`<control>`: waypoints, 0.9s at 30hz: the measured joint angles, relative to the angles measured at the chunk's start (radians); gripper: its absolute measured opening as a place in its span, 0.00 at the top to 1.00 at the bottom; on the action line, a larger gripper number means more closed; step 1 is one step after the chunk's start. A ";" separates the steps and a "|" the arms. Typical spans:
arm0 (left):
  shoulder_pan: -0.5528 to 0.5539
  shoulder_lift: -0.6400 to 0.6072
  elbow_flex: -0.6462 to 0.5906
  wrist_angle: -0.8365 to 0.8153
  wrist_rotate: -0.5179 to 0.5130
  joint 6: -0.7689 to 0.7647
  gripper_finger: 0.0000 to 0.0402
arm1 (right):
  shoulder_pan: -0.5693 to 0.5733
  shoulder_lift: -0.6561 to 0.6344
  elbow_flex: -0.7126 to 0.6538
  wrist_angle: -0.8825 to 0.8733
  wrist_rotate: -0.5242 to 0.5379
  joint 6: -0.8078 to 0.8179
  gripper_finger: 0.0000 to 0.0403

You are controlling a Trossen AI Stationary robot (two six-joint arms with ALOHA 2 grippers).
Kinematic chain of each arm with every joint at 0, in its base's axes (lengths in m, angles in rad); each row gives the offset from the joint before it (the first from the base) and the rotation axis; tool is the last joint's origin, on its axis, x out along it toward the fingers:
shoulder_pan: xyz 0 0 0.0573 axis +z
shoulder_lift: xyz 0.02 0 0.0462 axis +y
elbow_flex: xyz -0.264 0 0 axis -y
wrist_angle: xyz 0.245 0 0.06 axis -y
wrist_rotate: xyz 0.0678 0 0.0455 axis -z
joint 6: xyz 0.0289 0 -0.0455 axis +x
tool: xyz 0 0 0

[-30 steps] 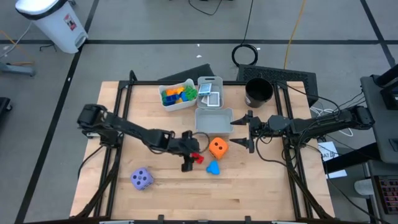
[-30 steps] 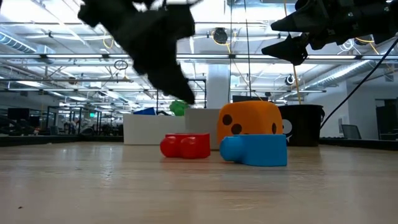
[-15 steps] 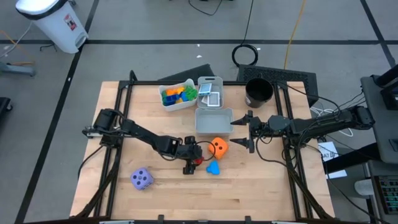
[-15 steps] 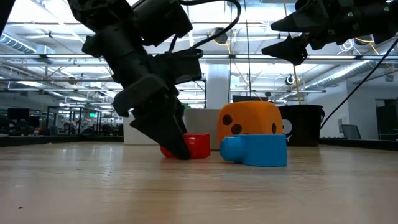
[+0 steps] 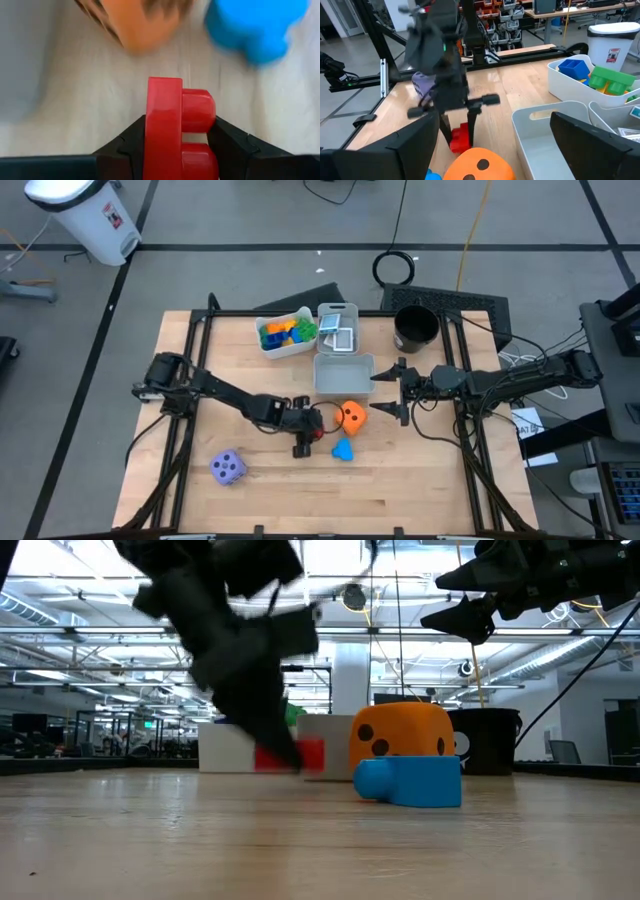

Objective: Pick & Place Toys
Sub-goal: Put the red game piece into the white bin

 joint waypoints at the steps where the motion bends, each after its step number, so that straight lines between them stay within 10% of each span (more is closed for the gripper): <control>1: 0.001 -0.026 0.001 -0.001 -0.002 -0.011 0.58 | 0.000 0.000 0.000 0.000 0.000 0.000 0.11; 8: 0.016 -0.286 0.003 -0.029 -0.135 0.024 0.58 | 0.000 0.000 0.000 0.000 0.000 0.000 0.11; 18: 0.129 -0.643 0.005 -0.055 -0.706 0.043 0.54 | 0.000 0.000 0.000 0.003 0.000 0.000 0.11; 27: 0.415 -0.673 0.006 -0.200 -0.731 -0.141 0.55 | 0.000 0.000 0.000 0.000 0.000 0.000 0.11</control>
